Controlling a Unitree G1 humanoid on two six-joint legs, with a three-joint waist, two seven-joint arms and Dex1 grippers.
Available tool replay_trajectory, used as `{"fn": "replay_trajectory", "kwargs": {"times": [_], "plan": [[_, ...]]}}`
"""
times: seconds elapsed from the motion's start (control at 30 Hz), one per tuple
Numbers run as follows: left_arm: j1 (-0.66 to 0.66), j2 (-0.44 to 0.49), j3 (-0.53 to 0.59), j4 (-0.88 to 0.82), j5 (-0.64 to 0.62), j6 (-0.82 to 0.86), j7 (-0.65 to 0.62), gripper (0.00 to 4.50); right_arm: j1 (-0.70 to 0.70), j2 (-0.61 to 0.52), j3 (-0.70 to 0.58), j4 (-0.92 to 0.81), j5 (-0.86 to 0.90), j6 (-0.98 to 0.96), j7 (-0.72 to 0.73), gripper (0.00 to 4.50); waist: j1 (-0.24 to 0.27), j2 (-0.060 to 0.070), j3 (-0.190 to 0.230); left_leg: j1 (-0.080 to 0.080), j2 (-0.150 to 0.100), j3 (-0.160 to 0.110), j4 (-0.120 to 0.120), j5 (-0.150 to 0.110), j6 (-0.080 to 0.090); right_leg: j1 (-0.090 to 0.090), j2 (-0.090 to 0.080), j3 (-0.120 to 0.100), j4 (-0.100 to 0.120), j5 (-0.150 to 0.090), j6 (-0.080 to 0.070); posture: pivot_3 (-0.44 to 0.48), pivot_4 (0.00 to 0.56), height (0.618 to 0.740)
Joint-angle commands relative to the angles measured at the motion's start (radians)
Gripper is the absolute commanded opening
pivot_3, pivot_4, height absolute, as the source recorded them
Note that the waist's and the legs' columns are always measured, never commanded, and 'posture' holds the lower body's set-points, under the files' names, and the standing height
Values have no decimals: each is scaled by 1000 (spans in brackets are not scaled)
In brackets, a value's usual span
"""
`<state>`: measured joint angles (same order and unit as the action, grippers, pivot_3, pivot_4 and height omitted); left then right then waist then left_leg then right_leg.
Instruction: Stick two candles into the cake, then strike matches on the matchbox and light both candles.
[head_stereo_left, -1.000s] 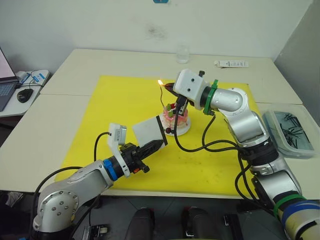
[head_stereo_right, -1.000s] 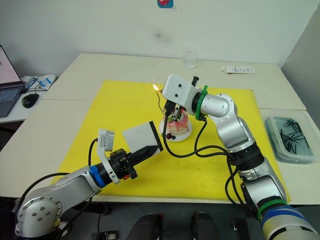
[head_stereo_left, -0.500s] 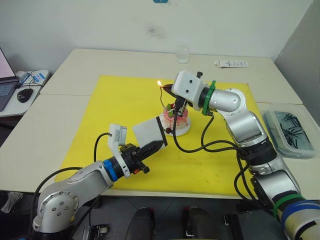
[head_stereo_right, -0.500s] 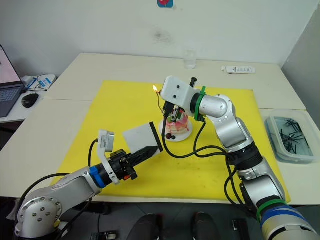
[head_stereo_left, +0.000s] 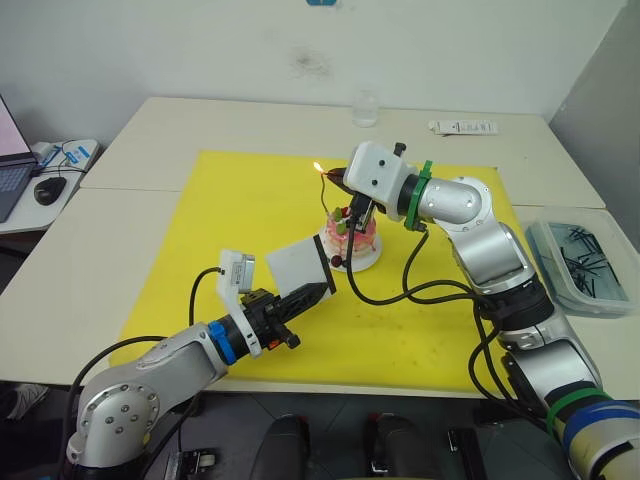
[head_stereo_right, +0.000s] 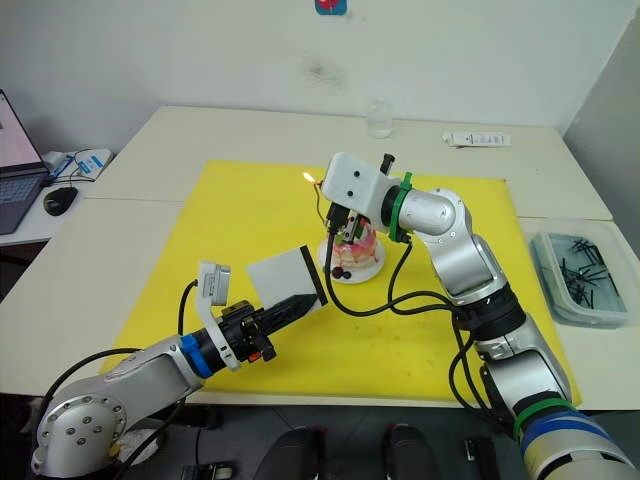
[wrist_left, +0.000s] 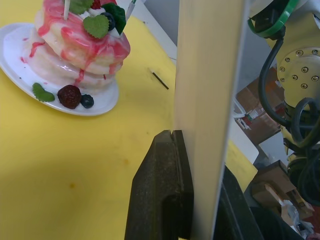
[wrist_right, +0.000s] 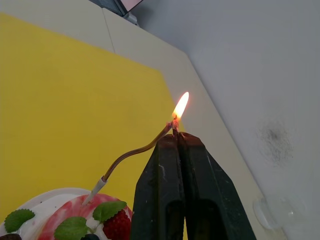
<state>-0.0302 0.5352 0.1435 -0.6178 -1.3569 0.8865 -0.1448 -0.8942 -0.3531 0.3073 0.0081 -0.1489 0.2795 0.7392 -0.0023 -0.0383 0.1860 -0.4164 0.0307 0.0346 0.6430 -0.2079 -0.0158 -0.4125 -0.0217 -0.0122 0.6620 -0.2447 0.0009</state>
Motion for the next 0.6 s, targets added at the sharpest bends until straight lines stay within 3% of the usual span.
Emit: {"fn": "replay_trajectory", "kwargs": {"times": [0.03, 0.6], "plan": [[-7, 10, 0, -24, -10, -16, -13, 0, -35, -9, -12, -8, -12, -15, -9, 43, 0, 0, 0, 0, 0, 0, 0, 0, 0, 0, 0, 0, 0, 0, 0, 0, 150, 740], [-38, 21, -21, -1, 2, -7, -56, 0, 17, -62, -32, -56, -25, -1, -8, 43, 0, 0, 0, -1, 0, 0, -1, 0, 0, 0, 0, 0, -1, 0, 0, 0, 150, 740]]}}
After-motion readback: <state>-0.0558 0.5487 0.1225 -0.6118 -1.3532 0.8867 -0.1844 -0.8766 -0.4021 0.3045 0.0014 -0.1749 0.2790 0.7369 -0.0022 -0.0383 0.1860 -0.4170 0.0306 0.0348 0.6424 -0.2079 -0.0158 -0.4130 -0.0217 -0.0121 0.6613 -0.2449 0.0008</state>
